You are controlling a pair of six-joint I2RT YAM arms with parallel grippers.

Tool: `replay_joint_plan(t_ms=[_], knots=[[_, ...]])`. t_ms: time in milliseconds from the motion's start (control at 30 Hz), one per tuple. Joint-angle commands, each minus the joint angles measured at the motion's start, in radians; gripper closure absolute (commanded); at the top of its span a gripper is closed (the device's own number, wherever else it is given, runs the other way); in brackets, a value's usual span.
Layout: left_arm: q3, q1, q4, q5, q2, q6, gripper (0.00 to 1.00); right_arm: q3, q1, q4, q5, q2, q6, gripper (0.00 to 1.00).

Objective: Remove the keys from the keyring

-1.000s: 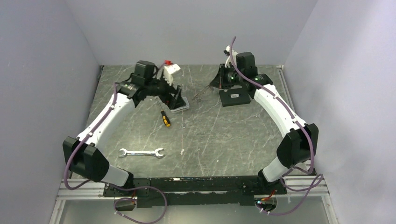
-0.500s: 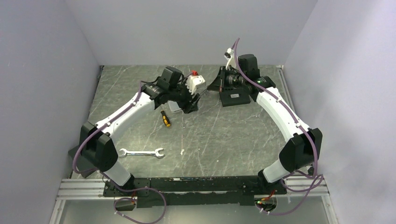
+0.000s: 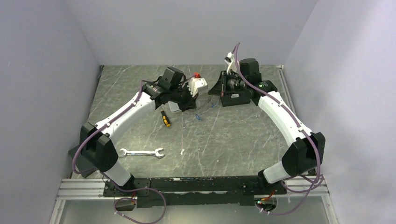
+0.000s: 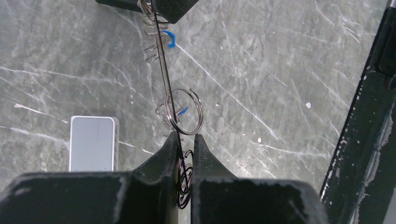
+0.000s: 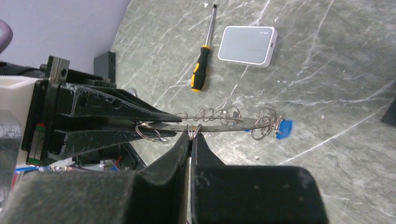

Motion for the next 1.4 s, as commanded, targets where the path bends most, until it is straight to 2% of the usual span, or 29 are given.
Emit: replay_joint_plan(t_ms=[0,67,167,233,300,500,667,767,933,1200,1367], knots=[[0.04,0.025,-0.075,0.036,-0.063,0.016,1.0,-0.022,0.0,0.056,-0.09,-0.08,-0.067,0.87],[0.048,0.053,-0.124,0.124,-0.08,0.048,1.0,-0.048,-0.005,0.082,-0.114,-0.109,-0.107,0.68],[0.068,0.094,-0.196,0.234,-0.102,0.079,1.0,-0.082,-0.014,0.102,-0.184,-0.147,-0.179,0.33],[0.087,0.116,-0.255,0.284,-0.112,0.12,1.0,-0.088,-0.014,0.087,-0.214,-0.153,-0.239,0.2],[0.108,0.131,-0.317,0.328,-0.121,0.171,1.0,-0.1,-0.016,0.068,-0.254,-0.161,-0.305,0.15],[0.178,0.146,-0.482,0.377,-0.132,0.317,1.0,-0.108,-0.027,-0.077,-0.425,-0.158,-0.668,0.13],[0.219,0.144,-0.564,0.397,-0.116,0.394,1.0,-0.024,-0.026,-0.235,-0.448,-0.153,-0.885,0.14],[0.233,0.144,-0.604,0.427,-0.099,0.434,1.0,0.018,-0.015,-0.303,-0.469,-0.143,-0.96,0.16],[0.254,0.139,-0.661,0.487,-0.062,0.497,1.0,0.006,0.024,-0.327,-0.527,-0.128,-0.984,0.22],[0.301,0.102,-0.74,0.53,-0.001,0.55,1.0,-0.008,0.084,-0.273,-0.506,-0.117,-0.946,0.26],[0.318,0.089,-0.75,0.534,0.017,0.548,1.0,-0.022,0.13,-0.245,-0.494,-0.101,-0.917,0.37]])
